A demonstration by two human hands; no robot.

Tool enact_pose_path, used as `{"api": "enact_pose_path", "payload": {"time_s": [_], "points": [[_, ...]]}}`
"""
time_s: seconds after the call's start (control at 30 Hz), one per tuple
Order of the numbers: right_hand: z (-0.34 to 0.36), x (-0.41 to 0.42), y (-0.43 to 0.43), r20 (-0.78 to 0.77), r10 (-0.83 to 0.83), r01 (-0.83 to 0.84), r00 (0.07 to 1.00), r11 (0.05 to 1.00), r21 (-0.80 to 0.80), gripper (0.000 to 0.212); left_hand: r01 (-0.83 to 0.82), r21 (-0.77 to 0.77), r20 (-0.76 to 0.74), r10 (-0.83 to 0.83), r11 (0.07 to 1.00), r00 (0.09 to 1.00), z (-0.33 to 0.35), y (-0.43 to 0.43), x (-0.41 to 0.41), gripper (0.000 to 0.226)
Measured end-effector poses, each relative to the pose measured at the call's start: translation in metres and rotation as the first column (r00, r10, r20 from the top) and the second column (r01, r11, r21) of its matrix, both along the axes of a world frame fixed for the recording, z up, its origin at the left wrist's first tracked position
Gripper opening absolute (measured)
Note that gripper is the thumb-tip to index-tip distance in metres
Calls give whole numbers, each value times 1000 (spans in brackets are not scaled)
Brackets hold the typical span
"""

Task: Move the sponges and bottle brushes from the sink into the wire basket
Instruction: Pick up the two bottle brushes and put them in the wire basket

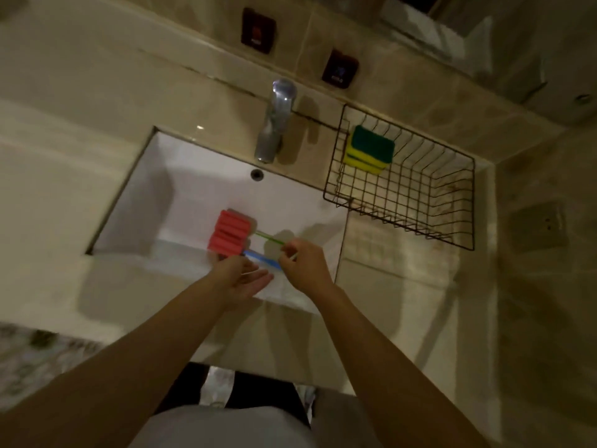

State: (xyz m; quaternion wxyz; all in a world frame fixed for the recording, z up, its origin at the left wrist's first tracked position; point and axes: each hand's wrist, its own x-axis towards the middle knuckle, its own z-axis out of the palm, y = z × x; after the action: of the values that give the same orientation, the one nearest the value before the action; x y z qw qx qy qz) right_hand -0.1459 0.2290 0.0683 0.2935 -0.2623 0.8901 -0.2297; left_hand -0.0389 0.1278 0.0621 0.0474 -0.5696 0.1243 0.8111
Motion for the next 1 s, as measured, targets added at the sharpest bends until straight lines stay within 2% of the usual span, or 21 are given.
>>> {"api": "enact_pose_path", "payload": {"time_s": [0.17, 0.27, 0.33, 0.4, 0.5, 0.6, 0.7, 0.73, 0.83, 0.93, 1.0], "points": [[-52, -19, -16, 69, 171, -176, 983, 982, 73, 16, -162, -14, 130, 162, 987, 978, -33, 14, -24, 21], [-86, -40, -25, 54, 271, -276, 961, 951, 138, 38, -198, -21, 197, 199, 980, 960, -59, 17, -40, 24], [-106, -50, -30, 59, 330, -335, 942, 919, 209, 52, -265, -12, 240, 260, 964, 935, -75, 21, -50, 16], [-122, -56, -32, 93, 339, -352, 936, 899, 262, 55, -304, -2, 248, 295, 953, 923, -88, 22, -59, 13], [-137, -59, -34, 102, 332, -347, 938, 908, 236, 39, -259, 2, 196, 254, 966, 947, -104, 22, -72, 17], [-142, -56, -35, 148, 336, -362, 930, 907, 214, 22, -254, -38, 226, 256, 966, 940, -115, 21, -81, 19], [-141, -53, -34, 217, 325, -370, 920, 905, 212, 20, -234, -66, 230, 243, 970, 942, -121, 22, -82, 39], [-138, -52, -33, 232, 331, -378, 915, 903, 203, 19, -236, -67, 228, 245, 970, 942, -120, 23, -82, 38], [-121, -53, -31, 245, 345, -384, 906, 913, 139, 10, -225, -134, 213, 250, 965, 944, -105, 22, -80, 16], [-92, -58, -25, 223, 301, -321, 927, 945, 60, 10, -170, -216, 135, 202, 961, 970, -83, 24, -75, 21], [-69, -65, -21, 207, 289, -301, 935, 953, 32, 10, -112, -282, 75, 139, 953, 988, -64, 26, -73, 14]]}}
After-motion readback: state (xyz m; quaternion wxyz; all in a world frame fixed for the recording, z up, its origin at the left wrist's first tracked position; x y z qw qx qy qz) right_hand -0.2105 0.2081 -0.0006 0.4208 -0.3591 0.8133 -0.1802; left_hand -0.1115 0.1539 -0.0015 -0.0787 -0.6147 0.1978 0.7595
